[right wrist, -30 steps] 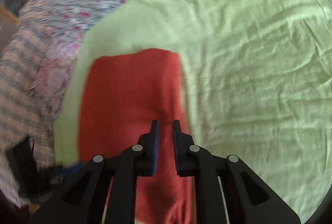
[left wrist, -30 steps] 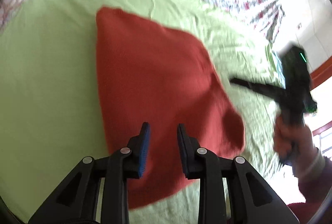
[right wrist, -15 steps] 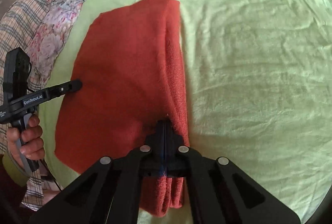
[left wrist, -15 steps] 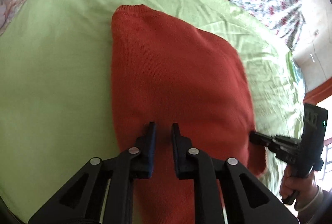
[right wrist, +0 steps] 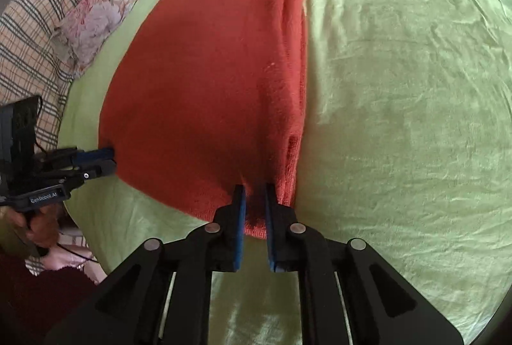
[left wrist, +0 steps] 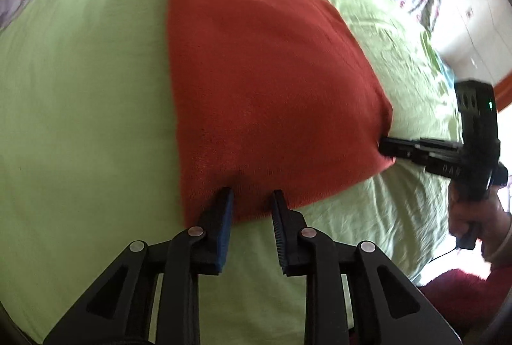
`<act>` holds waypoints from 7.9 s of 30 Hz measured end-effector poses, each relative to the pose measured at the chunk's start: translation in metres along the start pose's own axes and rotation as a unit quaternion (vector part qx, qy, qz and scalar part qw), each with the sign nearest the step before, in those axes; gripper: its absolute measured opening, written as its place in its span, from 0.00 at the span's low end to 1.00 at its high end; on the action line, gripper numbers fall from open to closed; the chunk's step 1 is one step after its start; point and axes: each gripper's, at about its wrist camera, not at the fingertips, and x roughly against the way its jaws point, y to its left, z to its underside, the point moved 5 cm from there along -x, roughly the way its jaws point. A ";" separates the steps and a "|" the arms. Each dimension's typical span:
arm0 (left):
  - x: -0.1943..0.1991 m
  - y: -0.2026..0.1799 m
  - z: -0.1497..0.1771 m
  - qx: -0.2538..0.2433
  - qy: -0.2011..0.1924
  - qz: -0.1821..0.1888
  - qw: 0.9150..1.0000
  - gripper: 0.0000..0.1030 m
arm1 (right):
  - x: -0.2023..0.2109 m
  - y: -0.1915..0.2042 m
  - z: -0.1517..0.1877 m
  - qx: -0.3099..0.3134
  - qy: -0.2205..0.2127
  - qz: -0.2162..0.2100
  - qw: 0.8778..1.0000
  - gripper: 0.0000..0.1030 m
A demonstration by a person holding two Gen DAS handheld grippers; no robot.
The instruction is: Fold small clothes
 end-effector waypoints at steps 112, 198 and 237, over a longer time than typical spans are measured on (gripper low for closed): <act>0.044 -0.013 -0.073 -0.019 -0.086 -0.201 0.976 0.85 | 0.024 0.058 -0.077 0.047 -0.077 0.057 0.994 0.91; 0.043 -0.018 -0.078 -0.021 -0.093 -0.186 0.978 0.86 | 0.033 0.050 -0.074 0.023 -0.094 0.054 0.994 0.91; 0.039 -0.004 -0.082 -0.004 -0.099 -0.197 0.975 0.86 | 0.021 0.037 -0.082 0.009 -0.089 0.059 0.994 0.91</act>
